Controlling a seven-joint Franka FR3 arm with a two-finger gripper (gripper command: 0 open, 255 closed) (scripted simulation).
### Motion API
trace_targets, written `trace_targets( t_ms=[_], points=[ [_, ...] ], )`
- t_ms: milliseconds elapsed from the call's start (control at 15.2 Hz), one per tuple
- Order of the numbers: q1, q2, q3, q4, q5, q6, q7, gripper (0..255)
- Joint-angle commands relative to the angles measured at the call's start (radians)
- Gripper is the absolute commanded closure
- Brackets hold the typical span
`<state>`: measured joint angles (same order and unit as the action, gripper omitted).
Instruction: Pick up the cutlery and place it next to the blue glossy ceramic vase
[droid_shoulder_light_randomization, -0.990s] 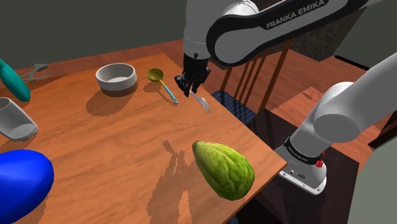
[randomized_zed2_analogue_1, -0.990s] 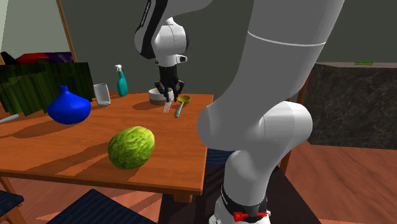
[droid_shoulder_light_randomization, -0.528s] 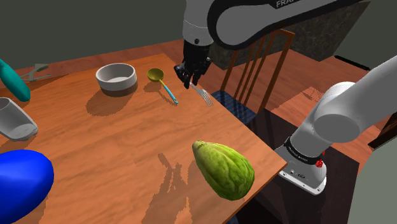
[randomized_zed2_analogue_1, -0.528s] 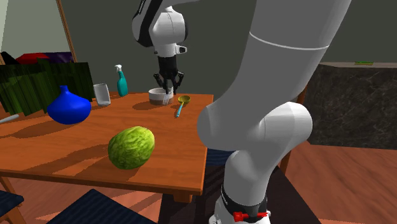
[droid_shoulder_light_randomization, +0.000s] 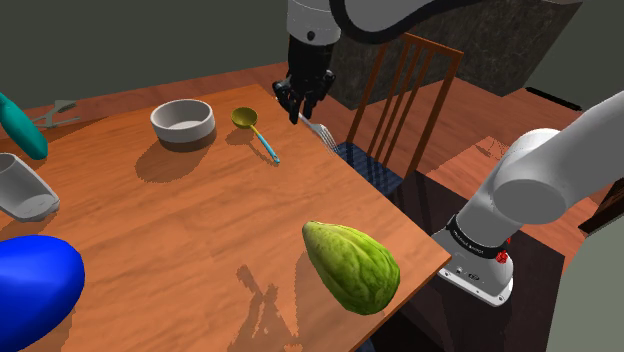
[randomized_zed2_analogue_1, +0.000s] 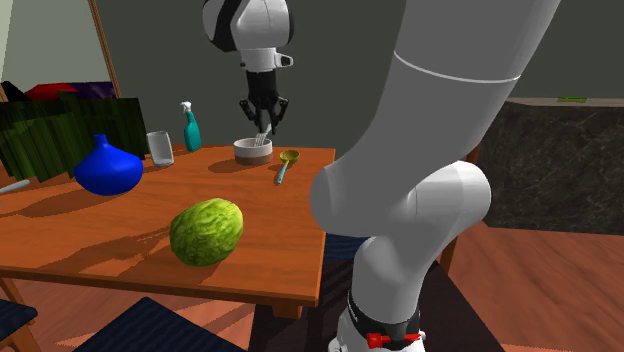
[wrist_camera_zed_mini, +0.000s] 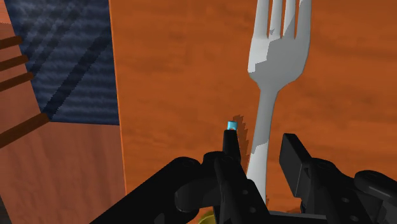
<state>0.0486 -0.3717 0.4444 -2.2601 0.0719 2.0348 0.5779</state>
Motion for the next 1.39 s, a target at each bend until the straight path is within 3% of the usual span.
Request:
trace_targets(
  t_ms=[0, 726, 1320],
  points=[
    [0.000, -0.007, -0.005, 0.021, 0.001, -0.027, -0.004, 255],
    [-0.005, -0.015, -0.020, 0.156, -0.003, -0.170, -0.014, 255],
    [0.036, 0.147, 0.173, 0.328, -0.057, -0.197, 0.245, 255]
  ],
)
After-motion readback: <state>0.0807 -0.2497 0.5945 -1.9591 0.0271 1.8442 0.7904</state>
